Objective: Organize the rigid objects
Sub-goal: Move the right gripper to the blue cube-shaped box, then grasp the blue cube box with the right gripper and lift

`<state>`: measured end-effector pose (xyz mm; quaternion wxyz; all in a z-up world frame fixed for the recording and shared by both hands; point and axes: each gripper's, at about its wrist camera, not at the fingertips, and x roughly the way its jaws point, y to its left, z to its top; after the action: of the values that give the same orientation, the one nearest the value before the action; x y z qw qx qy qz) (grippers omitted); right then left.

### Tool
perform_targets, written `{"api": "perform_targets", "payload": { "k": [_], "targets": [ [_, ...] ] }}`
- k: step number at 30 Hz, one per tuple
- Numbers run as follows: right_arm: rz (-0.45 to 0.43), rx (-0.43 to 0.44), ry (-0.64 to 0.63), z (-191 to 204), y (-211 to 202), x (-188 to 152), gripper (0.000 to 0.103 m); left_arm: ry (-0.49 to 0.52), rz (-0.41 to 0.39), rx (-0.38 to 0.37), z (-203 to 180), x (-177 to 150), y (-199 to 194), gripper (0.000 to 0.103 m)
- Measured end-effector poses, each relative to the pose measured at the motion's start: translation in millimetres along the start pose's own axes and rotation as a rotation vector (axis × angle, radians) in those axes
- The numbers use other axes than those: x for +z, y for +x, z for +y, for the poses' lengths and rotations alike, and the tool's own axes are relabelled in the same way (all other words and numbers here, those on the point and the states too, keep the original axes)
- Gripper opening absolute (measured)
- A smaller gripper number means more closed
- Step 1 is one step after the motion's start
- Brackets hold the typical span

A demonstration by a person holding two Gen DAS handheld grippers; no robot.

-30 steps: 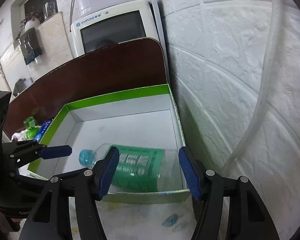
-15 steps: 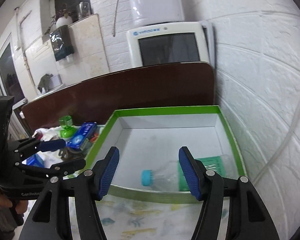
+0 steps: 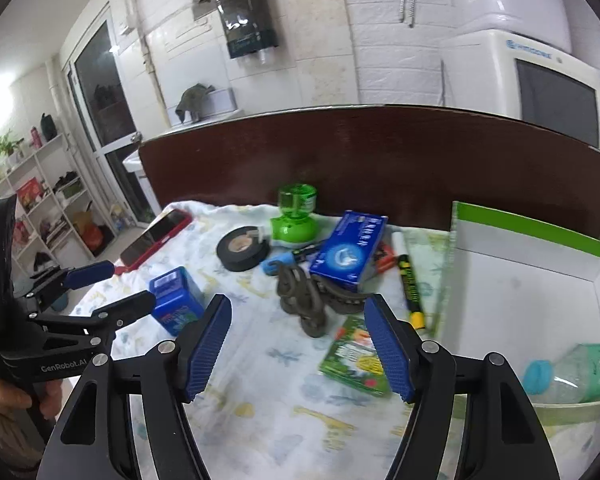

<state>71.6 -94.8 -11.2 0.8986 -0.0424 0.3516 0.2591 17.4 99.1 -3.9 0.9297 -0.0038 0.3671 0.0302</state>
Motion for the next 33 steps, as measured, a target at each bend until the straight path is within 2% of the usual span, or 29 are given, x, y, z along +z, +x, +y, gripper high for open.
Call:
{"api": "perform_targets", "payload": {
  "k": [2,8,13,22,25,27,28,32,33],
  "targets": [
    [0.031,0.031,-0.010,17.4,17.1,2.6,0.071,-0.017,0.014,-0.003,14.6,-8.4,3.6,0.082],
    [0.106,0.083,-0.018,53.1,61.0,10.0,0.071,-0.047,0.059,-0.073,36.8,-27.2,23.0,0.082],
    [0.153,0.121,0.003,69.2,90.2,15.8,0.071,-0.069,0.083,-0.124,42.5,-31.6,42.1,0.080],
    [0.229,0.220,0.022,89.5,132.9,17.5,0.071,-0.089,0.105,-0.168,50.0,-33.1,69.6,0.071],
    [0.266,0.240,0.005,95.7,147.1,15.6,0.071,-0.087,0.110,-0.185,51.3,-32.4,76.6,0.061],
    [0.290,0.274,0.000,99.4,153.8,12.7,0.066,-0.089,0.123,-0.213,51.2,-32.8,81.7,0.040],
    [0.301,0.306,0.004,101.5,156.2,11.5,0.065,-0.088,0.135,-0.218,50.1,-33.3,84.4,0.038],
    [0.287,0.275,-0.047,112.2,152.6,12.4,0.063,-0.098,0.129,-0.224,50.4,-33.6,84.0,0.038],
    [0.287,0.274,-0.050,112.8,150.8,13.1,0.058,-0.092,0.126,-0.210,49.9,-32.9,82.8,0.038]
  ]
}}
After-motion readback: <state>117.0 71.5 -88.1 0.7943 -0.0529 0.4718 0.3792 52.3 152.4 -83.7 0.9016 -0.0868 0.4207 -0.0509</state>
